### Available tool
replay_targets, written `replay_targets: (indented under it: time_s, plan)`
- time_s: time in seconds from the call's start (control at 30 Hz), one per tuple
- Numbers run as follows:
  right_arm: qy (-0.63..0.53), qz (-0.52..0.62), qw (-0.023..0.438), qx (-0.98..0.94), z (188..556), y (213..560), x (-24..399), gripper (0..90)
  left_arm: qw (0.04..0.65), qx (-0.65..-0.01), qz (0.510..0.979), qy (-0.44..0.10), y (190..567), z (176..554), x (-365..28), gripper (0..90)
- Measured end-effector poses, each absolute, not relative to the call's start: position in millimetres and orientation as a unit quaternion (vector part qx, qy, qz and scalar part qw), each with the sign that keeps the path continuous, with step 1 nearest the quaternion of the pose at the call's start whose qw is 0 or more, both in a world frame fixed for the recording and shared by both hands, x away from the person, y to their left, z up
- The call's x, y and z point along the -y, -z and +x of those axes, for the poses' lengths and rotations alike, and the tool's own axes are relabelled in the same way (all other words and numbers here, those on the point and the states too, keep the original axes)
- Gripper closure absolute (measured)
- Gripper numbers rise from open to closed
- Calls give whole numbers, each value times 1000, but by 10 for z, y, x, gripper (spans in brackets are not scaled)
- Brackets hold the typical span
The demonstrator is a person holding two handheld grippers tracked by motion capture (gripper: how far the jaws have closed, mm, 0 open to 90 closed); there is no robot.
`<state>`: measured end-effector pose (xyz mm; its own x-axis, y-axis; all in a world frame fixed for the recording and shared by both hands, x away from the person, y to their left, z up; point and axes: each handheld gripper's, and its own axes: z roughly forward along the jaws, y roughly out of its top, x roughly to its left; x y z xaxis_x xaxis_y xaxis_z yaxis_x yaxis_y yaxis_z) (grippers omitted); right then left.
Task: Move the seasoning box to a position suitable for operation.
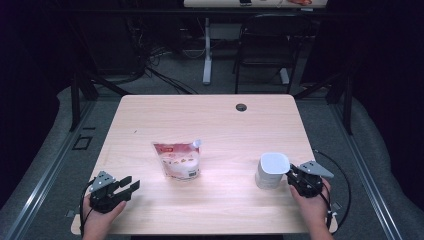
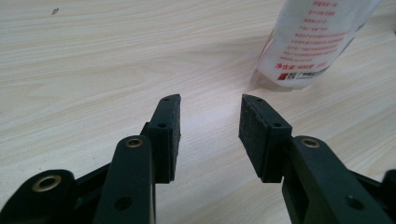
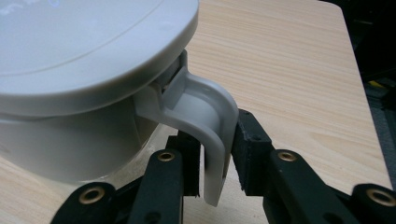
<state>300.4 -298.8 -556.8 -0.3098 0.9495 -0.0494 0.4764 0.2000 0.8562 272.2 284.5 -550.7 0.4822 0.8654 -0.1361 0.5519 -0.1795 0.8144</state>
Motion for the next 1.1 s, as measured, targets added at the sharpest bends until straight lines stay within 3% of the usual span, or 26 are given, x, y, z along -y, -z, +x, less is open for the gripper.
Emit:
replay_targets:
  time_s: [1.1]
  plan:
    - [-397,416,281,-769,2936,5515,2619,814,440,-458,754,-167,5485,2697,-2773,595]
